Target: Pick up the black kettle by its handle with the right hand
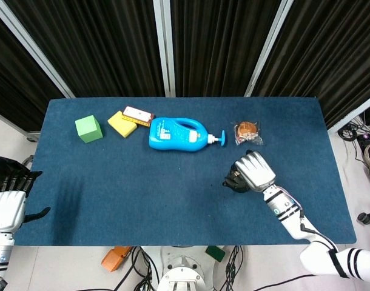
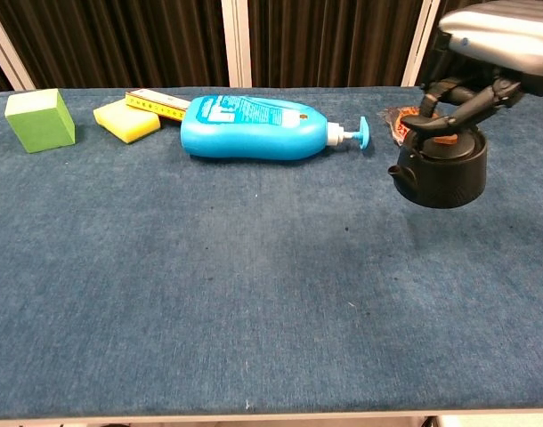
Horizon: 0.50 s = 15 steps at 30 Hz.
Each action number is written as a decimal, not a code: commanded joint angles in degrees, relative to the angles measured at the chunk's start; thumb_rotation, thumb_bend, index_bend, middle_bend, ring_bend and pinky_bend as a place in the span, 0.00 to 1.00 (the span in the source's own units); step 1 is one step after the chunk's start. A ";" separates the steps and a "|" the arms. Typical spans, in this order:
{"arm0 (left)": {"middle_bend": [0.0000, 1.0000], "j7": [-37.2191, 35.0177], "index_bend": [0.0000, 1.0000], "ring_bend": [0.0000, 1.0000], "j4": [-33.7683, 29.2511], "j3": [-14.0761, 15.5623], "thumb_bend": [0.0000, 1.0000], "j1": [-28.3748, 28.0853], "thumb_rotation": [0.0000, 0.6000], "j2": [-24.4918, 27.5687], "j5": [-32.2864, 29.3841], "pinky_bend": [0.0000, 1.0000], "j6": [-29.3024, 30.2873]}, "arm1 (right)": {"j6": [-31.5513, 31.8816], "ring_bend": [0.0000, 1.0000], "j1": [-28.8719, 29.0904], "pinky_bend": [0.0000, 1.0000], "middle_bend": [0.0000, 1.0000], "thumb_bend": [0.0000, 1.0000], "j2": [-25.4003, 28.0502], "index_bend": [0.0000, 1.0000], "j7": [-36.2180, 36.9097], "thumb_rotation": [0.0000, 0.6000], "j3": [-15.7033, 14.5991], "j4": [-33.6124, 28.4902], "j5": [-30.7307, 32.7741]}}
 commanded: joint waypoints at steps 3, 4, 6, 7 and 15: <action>0.16 -0.07 0.17 0.09 0.02 0.02 0.02 0.03 1.00 0.03 -0.02 0.00 0.06 | 0.07 1.00 1.56 0.62 1.00 0.49 -2.89 1.00 -5.13 0.76 0.22 2.21 -0.97; 0.16 -0.09 0.17 0.09 0.03 0.02 0.02 0.05 1.00 0.03 -0.04 0.00 0.09 | 0.16 1.00 1.70 0.62 1.00 0.49 -3.34 1.00 -5.92 0.78 0.22 2.53 -1.09; 0.16 -0.14 0.17 0.09 0.09 0.03 0.02 0.06 1.00 -0.02 -0.07 0.00 0.09 | 0.02 1.00 2.04 0.62 1.00 0.49 -4.25 1.00 -6.62 0.80 0.33 2.92 -0.97; 0.16 -0.14 0.17 0.09 0.12 0.04 0.02 0.05 1.00 -0.06 -0.07 0.00 0.08 | -0.05 1.00 2.20 0.62 1.00 0.49 -4.58 1.00 -6.90 0.80 0.40 3.13 -0.94; 0.16 -0.10 0.17 0.09 0.31 0.10 0.02 0.01 1.00 -0.28 -0.10 0.00 0.01 | -0.03 1.00 2.99 0.63 1.00 0.49 -6.32 1.00 -7.65 0.79 0.73 4.31 -1.14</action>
